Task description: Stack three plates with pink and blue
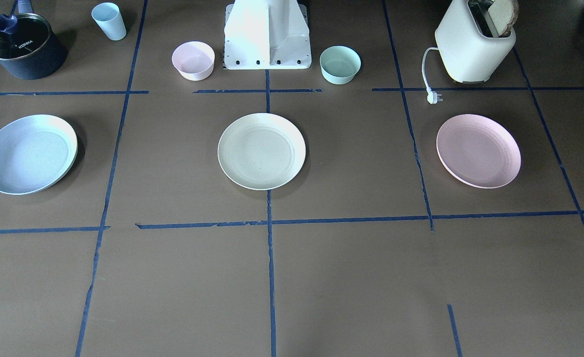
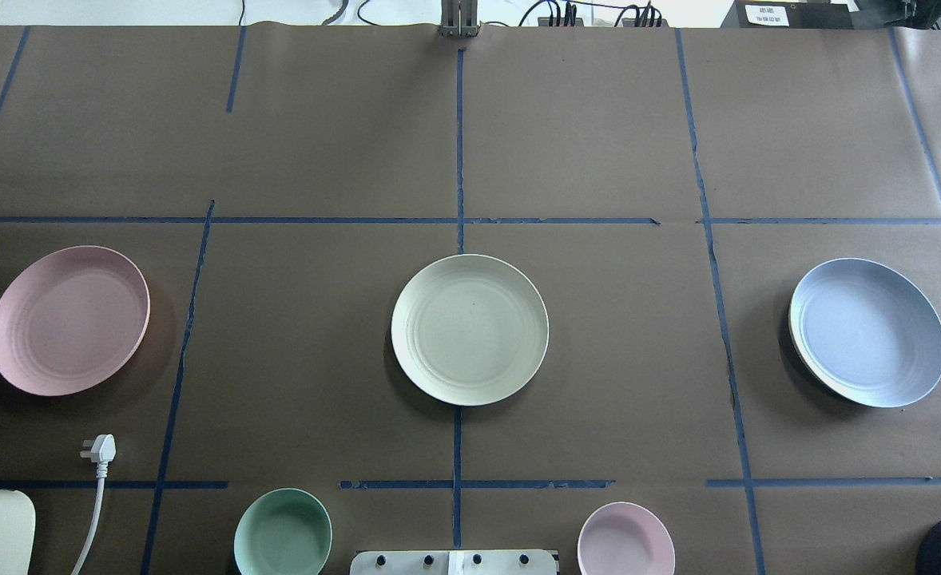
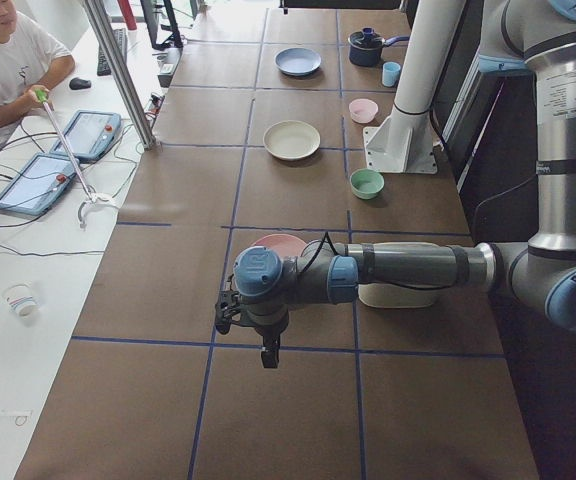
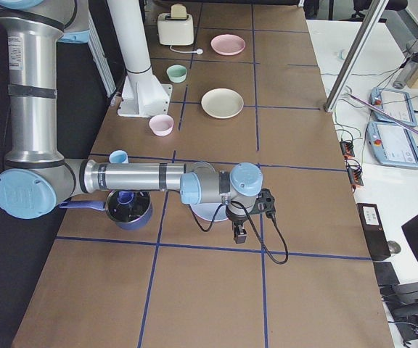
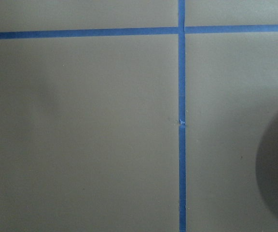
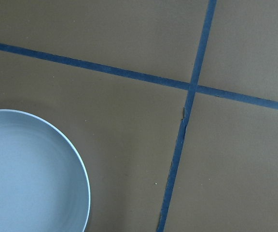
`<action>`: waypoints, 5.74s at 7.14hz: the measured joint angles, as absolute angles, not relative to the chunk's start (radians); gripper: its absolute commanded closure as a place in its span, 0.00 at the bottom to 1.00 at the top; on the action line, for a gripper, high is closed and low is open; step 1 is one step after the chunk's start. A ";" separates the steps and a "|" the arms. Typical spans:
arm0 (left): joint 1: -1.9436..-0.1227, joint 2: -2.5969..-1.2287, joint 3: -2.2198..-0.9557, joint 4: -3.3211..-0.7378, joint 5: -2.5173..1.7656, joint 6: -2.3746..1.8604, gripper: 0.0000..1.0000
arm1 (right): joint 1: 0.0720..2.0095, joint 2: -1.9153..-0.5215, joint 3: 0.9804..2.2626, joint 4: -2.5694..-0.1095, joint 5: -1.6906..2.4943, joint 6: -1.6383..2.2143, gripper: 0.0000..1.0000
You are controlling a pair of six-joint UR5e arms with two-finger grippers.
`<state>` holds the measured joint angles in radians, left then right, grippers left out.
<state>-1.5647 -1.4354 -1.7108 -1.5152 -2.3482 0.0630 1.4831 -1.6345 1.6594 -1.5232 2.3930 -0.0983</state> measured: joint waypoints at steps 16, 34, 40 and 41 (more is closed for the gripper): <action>-1.111 -1.497 -1.466 -2.244 -2.399 -0.716 0.11 | 1.482 -1.654 1.696 -1.523 2.402 -0.100 0.00; -0.526 -2.076 -1.617 -2.242 -2.049 -1.416 0.96 | 1.476 -1.651 1.697 -1.520 2.456 -0.101 0.00; -0.532 -2.073 -1.627 -2.243 -1.970 -1.425 0.12 | 1.456 -1.687 1.668 -1.337 2.458 -0.098 0.00; -0.537 -2.069 -1.641 -2.244 -1.969 -1.426 0.11 | 1.423 -1.694 1.663 -1.321 2.447 -0.096 0.00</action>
